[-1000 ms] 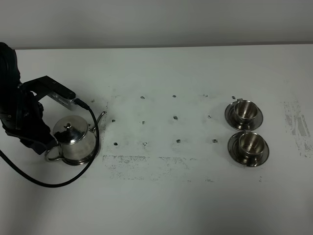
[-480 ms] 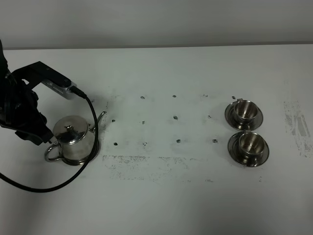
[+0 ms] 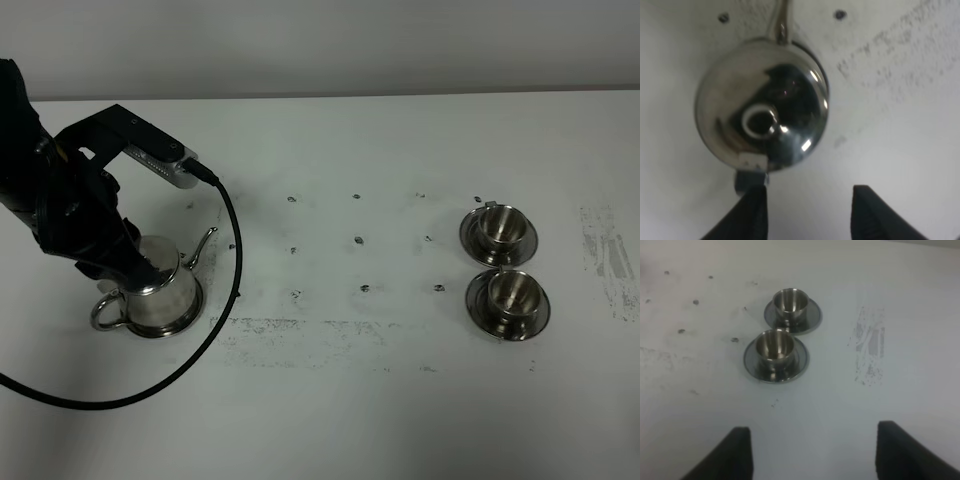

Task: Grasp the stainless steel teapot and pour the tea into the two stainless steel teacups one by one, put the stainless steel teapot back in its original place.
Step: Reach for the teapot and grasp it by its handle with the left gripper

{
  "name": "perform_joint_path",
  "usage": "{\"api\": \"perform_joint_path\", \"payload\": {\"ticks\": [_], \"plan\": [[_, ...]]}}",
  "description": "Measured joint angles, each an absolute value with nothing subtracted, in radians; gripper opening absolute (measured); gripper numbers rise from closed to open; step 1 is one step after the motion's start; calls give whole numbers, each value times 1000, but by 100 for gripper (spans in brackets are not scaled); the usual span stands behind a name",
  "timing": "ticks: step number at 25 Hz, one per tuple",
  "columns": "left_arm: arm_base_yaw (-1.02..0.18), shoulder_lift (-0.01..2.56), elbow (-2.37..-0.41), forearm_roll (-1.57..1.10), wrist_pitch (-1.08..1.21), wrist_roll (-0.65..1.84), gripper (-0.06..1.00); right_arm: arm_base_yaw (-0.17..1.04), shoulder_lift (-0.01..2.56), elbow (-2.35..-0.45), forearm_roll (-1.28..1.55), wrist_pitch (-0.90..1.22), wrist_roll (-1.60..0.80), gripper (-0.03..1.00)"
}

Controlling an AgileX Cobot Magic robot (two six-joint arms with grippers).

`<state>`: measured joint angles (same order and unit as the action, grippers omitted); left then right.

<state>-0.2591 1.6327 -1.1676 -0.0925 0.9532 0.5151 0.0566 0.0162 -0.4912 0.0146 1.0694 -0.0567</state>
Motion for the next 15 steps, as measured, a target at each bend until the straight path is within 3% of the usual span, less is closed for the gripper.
{"api": "perform_joint_path", "payload": {"ticks": [9, 15], "plan": [[-260, 1633, -1168, 0, 1013, 514, 61, 57, 16, -491, 15, 1069, -57, 51], [-260, 1635, -1168, 51, 1013, 588, 63, 57, 16, -491, 15, 1069, -57, 51]]}}
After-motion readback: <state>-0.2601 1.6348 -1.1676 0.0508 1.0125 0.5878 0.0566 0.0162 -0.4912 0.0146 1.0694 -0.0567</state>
